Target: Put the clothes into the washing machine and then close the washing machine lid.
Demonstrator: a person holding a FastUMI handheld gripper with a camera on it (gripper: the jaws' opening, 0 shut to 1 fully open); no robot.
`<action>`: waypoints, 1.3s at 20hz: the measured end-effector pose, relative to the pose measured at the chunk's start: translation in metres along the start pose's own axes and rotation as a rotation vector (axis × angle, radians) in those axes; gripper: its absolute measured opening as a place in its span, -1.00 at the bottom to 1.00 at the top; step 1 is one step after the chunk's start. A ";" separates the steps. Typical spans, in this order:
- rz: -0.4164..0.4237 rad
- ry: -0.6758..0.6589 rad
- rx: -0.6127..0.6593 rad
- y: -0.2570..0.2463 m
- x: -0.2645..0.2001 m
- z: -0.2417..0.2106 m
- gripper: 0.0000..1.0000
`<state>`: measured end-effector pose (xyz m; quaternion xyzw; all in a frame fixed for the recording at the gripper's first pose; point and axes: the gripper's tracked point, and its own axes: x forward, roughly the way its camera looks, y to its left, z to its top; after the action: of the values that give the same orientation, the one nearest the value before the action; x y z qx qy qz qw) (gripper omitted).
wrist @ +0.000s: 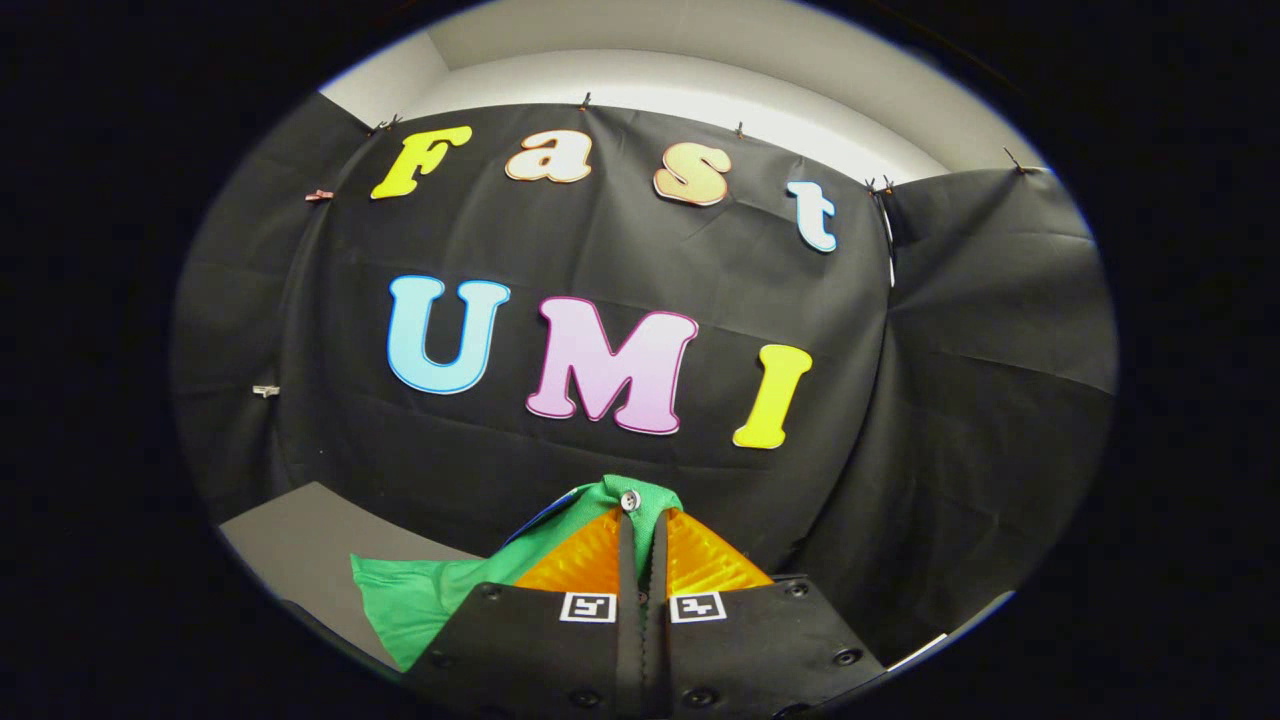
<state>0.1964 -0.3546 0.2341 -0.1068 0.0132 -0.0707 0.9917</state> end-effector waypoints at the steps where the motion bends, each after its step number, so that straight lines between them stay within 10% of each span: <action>1: -0.009 0.003 0.008 -0.006 0.004 -0.002 -0.90; 26: -0.089 0.370 -0.096 -0.024 0.051 -0.259 -0.89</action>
<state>0.2325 -0.4392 -0.0141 -0.1398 0.1938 -0.1322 0.9620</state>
